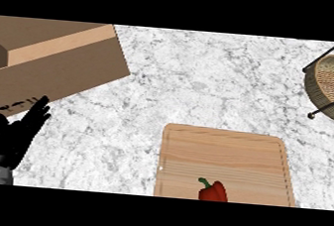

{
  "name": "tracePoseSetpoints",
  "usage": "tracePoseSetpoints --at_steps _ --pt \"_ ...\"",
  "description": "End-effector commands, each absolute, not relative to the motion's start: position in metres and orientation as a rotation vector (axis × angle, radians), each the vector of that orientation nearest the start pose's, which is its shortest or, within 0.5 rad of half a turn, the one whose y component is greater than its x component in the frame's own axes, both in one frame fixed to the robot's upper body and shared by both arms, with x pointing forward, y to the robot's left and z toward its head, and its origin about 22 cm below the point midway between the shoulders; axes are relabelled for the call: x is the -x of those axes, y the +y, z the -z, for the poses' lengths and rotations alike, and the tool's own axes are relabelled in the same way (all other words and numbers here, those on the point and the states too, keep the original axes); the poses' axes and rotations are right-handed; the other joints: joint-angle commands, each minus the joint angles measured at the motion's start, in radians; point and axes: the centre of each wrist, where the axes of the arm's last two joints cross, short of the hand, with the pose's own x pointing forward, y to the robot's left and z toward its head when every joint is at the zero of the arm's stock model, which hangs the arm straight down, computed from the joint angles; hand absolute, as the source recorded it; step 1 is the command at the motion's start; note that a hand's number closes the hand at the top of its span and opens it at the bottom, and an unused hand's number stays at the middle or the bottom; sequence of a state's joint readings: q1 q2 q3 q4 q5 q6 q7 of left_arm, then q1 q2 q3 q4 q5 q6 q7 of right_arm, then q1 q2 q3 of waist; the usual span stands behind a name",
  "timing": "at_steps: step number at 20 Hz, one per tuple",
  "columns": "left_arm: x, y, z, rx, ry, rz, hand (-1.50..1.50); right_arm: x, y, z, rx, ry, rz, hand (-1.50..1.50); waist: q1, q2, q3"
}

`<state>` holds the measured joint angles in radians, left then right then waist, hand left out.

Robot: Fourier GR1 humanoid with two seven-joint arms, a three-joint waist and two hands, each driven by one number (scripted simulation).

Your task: Pick the lemon from the cutting board and place it in the tiered basket

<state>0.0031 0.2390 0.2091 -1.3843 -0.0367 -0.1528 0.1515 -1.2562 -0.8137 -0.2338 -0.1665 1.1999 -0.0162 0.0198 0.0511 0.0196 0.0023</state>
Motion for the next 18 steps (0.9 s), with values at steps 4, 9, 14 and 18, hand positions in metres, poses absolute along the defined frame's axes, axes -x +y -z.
tracePoseSetpoints --at_steps 4,9,14,18 --pt "-0.234 0.355 0.017 -0.256 -1.229 0.086 0.0 -0.409 -0.449 -0.299 1.413 -1.238 -0.44 -1.5 -0.012 -0.002 0.0" --pt "-0.226 0.349 0.018 -0.26 -1.216 0.089 0.0 -0.393 -0.469 -0.321 1.287 -1.204 -0.189 -1.5 -0.019 -0.011 -0.001" --pt "-0.219 0.354 0.025 -0.277 -1.203 0.059 0.0 -0.339 -0.53 -0.333 1.106 -1.29 0.031 -1.5 -0.04 -0.012 0.001" --pt "-0.212 0.364 0.018 -0.298 -1.19 0.051 0.0 -0.312 -0.559 -0.314 1.002 -1.429 0.14 -1.5 -0.057 -0.021 0.0"
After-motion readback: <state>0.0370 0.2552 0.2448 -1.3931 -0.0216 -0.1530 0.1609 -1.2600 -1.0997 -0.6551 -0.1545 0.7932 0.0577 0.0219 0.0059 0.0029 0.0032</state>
